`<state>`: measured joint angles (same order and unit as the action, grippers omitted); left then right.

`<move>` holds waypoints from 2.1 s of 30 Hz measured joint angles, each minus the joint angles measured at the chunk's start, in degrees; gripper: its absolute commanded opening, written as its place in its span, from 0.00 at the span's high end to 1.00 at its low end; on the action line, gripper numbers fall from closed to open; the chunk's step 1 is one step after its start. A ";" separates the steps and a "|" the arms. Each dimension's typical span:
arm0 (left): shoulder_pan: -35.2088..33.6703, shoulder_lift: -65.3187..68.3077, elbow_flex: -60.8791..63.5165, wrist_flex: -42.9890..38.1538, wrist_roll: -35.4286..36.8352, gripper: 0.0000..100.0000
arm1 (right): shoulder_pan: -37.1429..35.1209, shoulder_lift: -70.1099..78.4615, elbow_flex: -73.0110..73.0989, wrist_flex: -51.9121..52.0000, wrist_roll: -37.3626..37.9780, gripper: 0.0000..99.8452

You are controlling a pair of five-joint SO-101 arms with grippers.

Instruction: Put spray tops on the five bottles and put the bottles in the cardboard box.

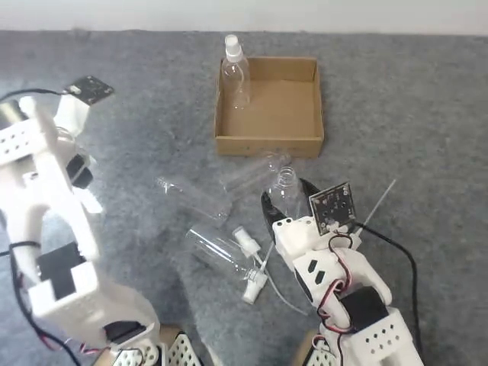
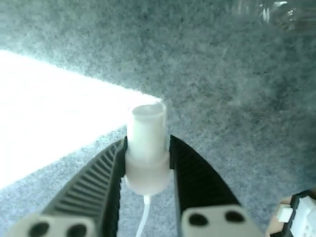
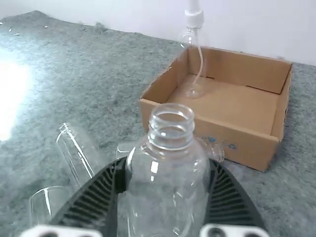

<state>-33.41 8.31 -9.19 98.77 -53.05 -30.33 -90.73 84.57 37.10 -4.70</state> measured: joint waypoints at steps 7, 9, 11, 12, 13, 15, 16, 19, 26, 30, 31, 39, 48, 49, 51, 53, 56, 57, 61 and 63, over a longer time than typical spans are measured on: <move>0.35 -8.62 0.00 0.00 3.52 0.99 | 0.09 -0.09 0.00 0.00 0.00 0.90; 1.32 -11.16 0.00 0.00 5.36 0.99 | 0.09 -0.09 0.00 0.00 0.00 0.90; 2.46 -13.54 0.00 0.00 7.56 0.99 | 0.09 -0.09 0.00 0.00 0.00 0.90; 3.08 -14.59 0.00 0.00 8.62 0.99 | 0.09 -0.09 0.00 0.00 0.00 0.90; 3.78 -15.56 0.00 0.00 9.58 0.99 | 0.09 -0.09 0.00 0.00 0.00 0.90; 5.01 -17.32 0.00 0.00 11.34 0.99 | 0.09 -0.09 0.00 0.00 0.00 0.90; 5.71 -18.11 0.00 0.00 12.31 0.99 | 0.09 -0.09 0.00 0.00 0.00 0.90; 7.21 -20.04 0.00 0.00 16.00 0.99 | 0.09 -0.09 0.00 0.00 0.00 0.90; 12.04 -25.32 0.00 0.00 25.58 0.99 | 0.09 -0.09 0.00 0.00 0.00 0.90; 14.51 -30.07 1.05 -0.18 31.82 0.99 | 0.09 -0.09 0.00 0.00 0.00 0.90; 15.21 -31.38 2.02 -0.53 33.14 0.99 | 0.09 -0.09 0.00 0.00 0.00 0.90; 21.89 -45.19 16.26 -8.62 39.74 0.99 | 0.09 -0.09 0.00 0.00 0.00 0.90; 23.03 -58.37 25.05 -19.25 52.13 0.99 | 0.09 -0.09 0.00 0.00 0.00 0.90; 23.82 -59.34 25.67 -20.04 53.01 0.99 | -0.09 -0.09 0.00 0.00 0.00 0.90; 26.02 -61.10 26.99 -21.71 54.59 0.99 | -1.67 -0.09 0.00 0.00 0.00 0.90; 27.78 -62.51 28.22 -23.30 57.14 0.99 | -3.16 -0.09 0.00 0.35 0.00 0.90; 31.03 -64.62 29.98 -26.02 61.19 0.99 | -5.36 -0.09 0.00 2.20 0.00 0.90; 32.09 -65.23 30.42 -26.99 62.42 0.99 | -5.71 -0.09 0.00 2.37 0.00 0.90; 37.01 -68.22 32.44 -31.21 66.37 0.99 | -7.91 -0.09 0.00 2.55 0.00 0.90; 39.65 -70.07 33.93 -34.20 67.78 0.99 | -9.58 -0.09 0.00 2.64 0.00 0.90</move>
<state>6.24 -61.76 24.75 64.57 14.73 -39.91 -90.81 84.57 39.74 -4.70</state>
